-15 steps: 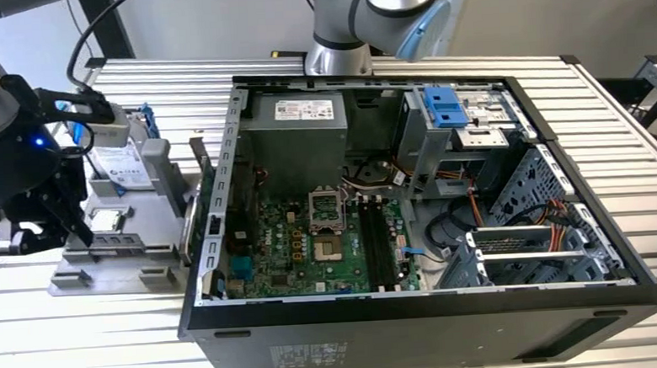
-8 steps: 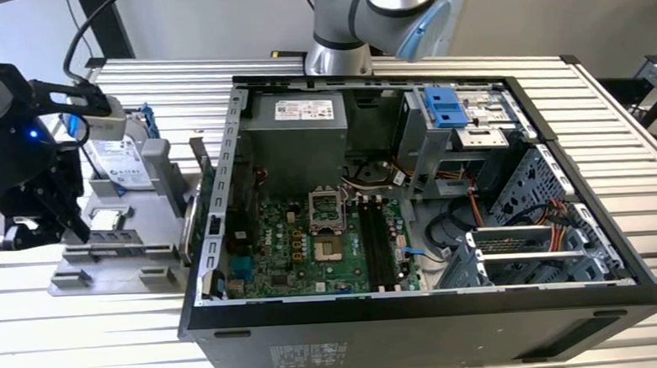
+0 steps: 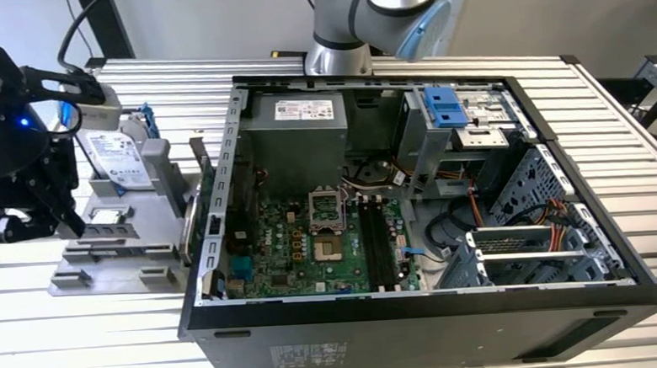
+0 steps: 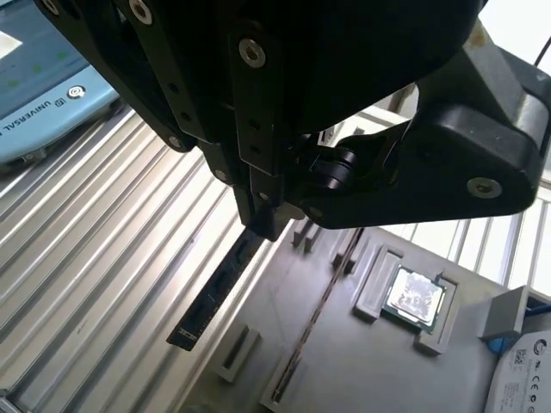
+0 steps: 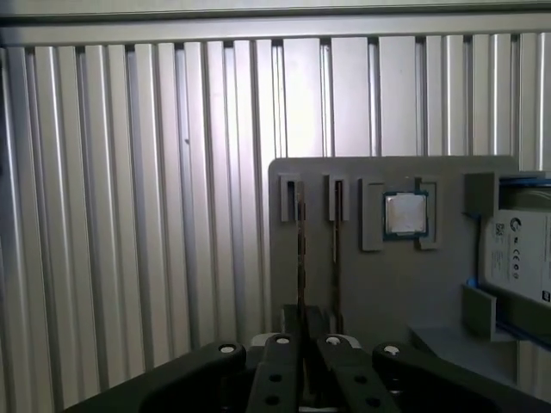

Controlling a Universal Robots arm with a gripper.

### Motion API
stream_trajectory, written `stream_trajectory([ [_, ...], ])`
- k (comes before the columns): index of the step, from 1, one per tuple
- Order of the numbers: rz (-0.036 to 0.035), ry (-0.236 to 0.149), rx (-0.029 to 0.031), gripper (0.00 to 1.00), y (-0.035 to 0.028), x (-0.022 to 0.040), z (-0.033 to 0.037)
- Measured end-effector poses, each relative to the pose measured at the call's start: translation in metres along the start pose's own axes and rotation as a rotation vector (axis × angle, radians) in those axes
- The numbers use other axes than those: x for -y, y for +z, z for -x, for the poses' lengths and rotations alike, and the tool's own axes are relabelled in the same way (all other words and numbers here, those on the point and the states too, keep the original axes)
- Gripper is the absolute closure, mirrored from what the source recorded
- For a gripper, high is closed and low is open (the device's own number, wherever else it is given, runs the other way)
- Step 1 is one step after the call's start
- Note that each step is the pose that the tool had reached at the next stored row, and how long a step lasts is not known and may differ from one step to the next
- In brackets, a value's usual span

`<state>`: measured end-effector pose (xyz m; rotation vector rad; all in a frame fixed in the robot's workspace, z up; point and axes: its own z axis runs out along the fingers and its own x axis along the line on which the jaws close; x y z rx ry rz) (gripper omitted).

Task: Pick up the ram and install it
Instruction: 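Pick up the ram and move it above insertion slot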

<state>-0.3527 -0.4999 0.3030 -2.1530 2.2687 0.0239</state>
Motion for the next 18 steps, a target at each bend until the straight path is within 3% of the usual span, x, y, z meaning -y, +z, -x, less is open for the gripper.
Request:
stream_trajectory([
  [18,-0.0001,0.0,-0.0011,1.0,-0.0289,0.0,0.0006],
])
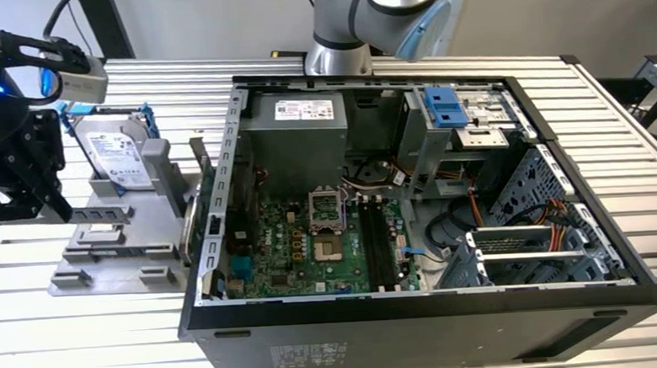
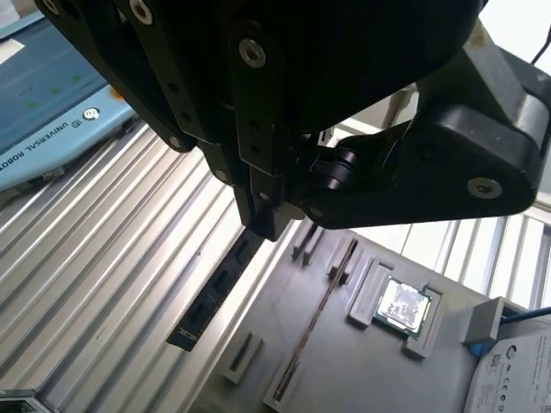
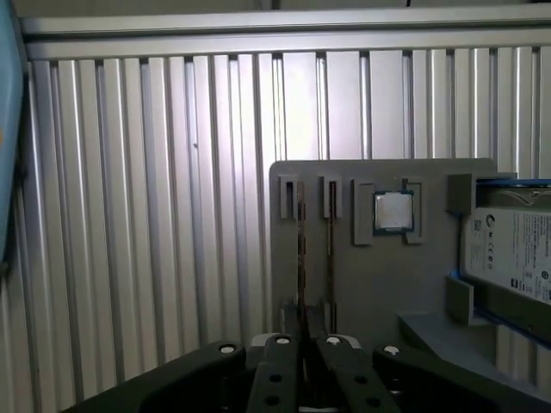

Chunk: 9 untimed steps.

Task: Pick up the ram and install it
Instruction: 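Pick up the ram and move it above insertion slot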

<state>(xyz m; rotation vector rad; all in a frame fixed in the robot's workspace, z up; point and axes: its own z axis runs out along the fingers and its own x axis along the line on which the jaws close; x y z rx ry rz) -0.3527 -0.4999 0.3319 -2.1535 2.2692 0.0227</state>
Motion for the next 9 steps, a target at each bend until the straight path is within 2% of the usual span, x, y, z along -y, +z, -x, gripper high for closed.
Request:
stream_trajectory([
  [9,0.0001,0.0,-0.0011,1.0,-0.0141,-0.0001,0.0003],
])
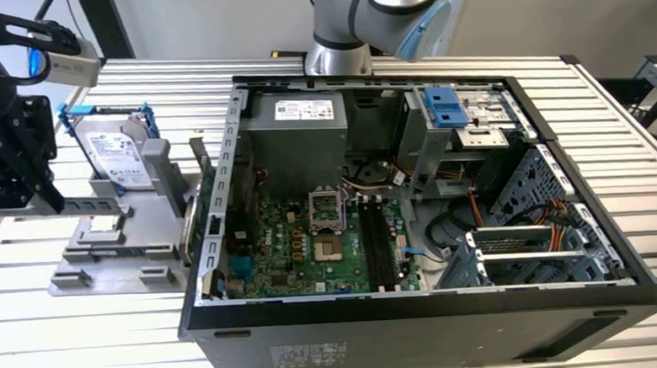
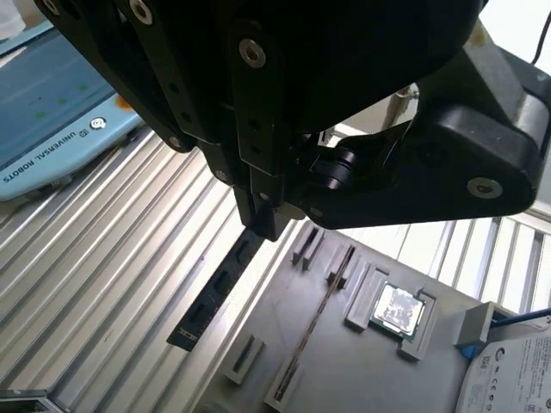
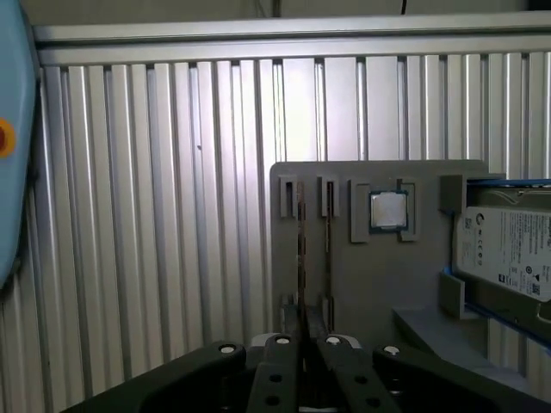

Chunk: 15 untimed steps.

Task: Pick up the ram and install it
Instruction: 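Pick up the ram and move it above insertion slot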

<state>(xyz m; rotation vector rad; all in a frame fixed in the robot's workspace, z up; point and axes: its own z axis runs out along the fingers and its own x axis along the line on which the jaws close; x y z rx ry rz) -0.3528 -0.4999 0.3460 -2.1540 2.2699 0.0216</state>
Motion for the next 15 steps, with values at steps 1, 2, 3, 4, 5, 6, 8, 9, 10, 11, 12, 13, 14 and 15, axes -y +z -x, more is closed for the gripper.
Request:
stream_trajectory([
  [1,0.0,0.0,0.0,1.0,-0.0014,0.0,0.0],
  [2,-0.0001,0.0,0.0,1.0,-0.0028,0.0,0.0001],
  [3,-0.0001,0.0,-0.0001,1.0,-0.0044,0.0,0.0001],
  [4,-0.0001,0.0,-0.0001,1.0,-0.0058,0.0,0.0001],
  [5,-0.0001,0.0,-0.0003,1.0,-0.0073,0.0,0.0001],
  [6,-0.0002,0.0,-0.0004,1.0,-0.0085,0.0,0.0002],
  [8,-0.0002,0.0,-0.0008,1.0,-0.011,0.0,0.0002],
  [9,-0.0002,0.0,-0.001,1.0,-0.0123,0.0,0.0002],
  [10,-0.0001,0.0,-0.0013,1.0,-0.0137,0.0,0.0002],
  [11,-0.0001,0.0,-0.0014,1.0,-0.0149,0.0,0.0002],
  [12,-0.0001,0.0,-0.0016,1.0,-0.0162,0.0,0.0003],
  [13,-0.0002,0.0,-0.0018,1.0,-0.0173,0.0,0.0003],
  [14,-0.0002,0.0,-0.0022,1.0,-0.0186,0.0,0.0003],
  [15,-0.0002,0.0,-0.0024,1.0,-0.0198,0.0,0.0004],
])
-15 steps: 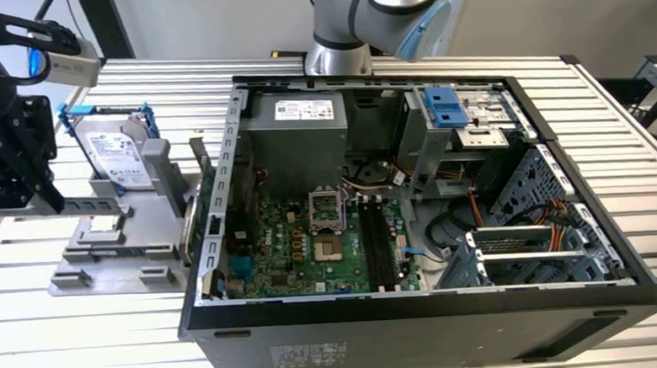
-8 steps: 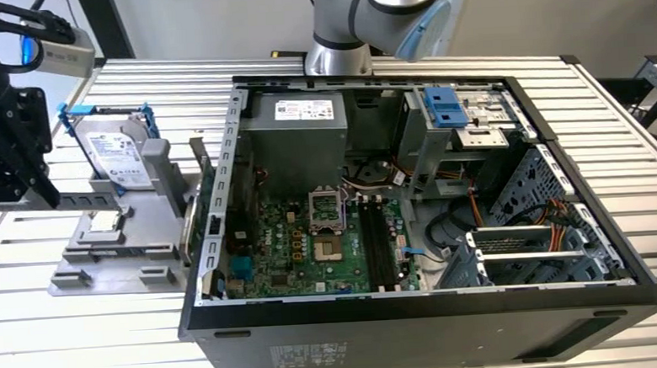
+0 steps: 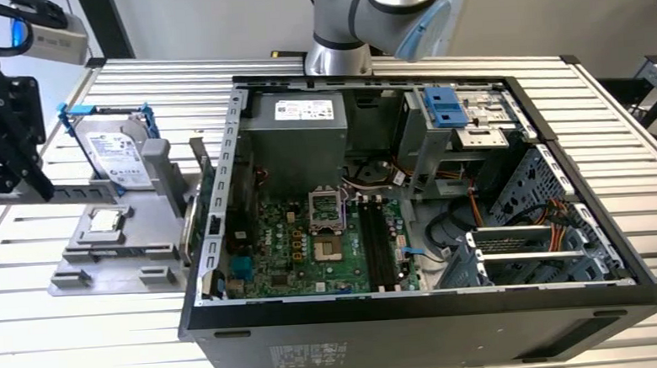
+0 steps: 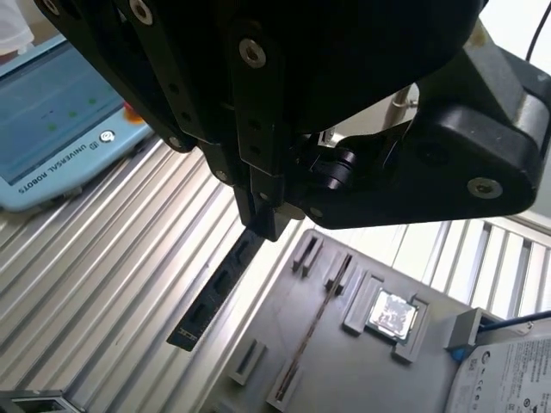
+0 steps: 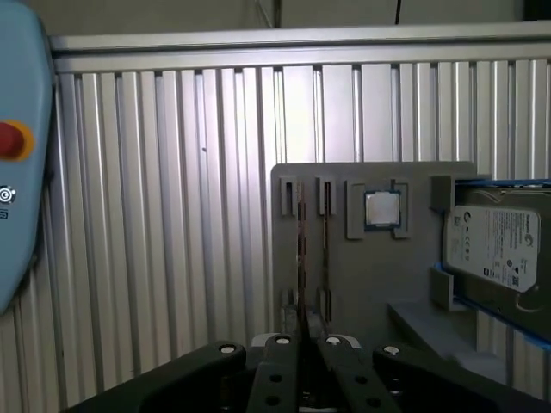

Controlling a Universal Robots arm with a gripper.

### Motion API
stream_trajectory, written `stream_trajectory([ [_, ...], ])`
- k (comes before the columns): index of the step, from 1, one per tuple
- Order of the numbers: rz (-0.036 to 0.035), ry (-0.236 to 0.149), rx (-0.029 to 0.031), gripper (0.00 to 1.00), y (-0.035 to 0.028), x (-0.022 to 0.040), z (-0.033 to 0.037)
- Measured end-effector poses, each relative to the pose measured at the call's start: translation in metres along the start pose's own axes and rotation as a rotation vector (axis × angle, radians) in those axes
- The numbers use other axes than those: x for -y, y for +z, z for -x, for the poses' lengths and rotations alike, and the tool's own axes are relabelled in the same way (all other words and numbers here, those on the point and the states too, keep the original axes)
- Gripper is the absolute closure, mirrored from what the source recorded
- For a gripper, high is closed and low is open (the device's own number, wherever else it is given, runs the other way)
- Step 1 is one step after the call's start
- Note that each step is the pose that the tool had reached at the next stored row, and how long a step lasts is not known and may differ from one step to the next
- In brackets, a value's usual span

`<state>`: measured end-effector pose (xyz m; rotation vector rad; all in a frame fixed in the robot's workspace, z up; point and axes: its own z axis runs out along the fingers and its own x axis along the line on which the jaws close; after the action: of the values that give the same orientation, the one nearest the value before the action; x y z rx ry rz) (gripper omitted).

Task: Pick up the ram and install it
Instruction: 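Pick up the ram and move it above insertion slot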

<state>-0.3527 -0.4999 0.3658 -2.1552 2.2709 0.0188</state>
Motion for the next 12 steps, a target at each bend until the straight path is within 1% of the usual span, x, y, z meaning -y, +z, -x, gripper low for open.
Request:
stream_trajectory([
  [12,-0.0001,0.0,-0.0013,1.0,-0.0147,0.0,0.0002],
])
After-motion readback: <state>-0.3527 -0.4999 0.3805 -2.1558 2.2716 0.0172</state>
